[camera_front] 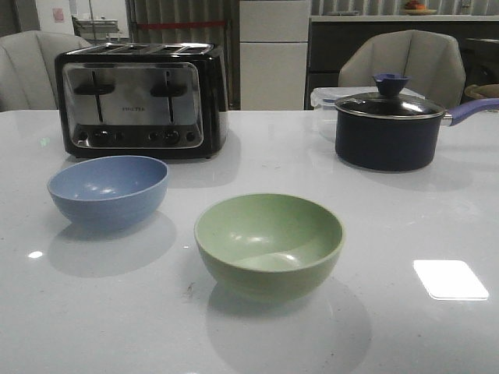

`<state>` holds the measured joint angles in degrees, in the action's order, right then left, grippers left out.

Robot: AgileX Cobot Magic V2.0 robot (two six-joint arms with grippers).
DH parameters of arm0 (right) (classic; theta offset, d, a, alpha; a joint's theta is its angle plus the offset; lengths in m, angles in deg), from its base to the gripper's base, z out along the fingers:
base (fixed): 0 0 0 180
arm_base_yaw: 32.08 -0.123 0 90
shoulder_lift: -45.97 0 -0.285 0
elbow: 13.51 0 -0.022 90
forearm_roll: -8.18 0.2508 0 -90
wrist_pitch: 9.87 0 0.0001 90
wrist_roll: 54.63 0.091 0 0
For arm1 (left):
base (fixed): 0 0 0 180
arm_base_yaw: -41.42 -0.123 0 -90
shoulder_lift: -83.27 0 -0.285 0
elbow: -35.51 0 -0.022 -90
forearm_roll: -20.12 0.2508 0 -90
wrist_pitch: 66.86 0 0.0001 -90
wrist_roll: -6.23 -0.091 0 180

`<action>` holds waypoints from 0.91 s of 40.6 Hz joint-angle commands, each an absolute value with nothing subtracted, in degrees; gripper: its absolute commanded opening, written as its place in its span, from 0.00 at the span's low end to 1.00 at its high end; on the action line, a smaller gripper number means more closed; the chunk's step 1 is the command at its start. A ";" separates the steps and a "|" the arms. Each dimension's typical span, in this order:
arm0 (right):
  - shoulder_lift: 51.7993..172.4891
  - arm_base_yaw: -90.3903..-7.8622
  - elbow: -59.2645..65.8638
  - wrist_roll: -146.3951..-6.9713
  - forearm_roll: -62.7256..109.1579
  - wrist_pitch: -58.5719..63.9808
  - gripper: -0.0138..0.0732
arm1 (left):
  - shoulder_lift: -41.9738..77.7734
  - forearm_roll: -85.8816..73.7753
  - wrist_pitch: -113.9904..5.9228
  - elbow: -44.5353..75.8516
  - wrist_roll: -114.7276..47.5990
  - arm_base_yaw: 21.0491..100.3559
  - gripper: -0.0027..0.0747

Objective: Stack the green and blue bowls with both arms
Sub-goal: 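Move the left gripper down to the rim of the light blue bowl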

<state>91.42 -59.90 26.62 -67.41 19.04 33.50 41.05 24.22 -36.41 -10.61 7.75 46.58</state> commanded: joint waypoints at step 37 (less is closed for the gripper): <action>90.64 -59.84 25.24 -68.22 19.46 30.18 0.62 | -12.97 22.77 -39.58 20.87 8.26 55.64 0.82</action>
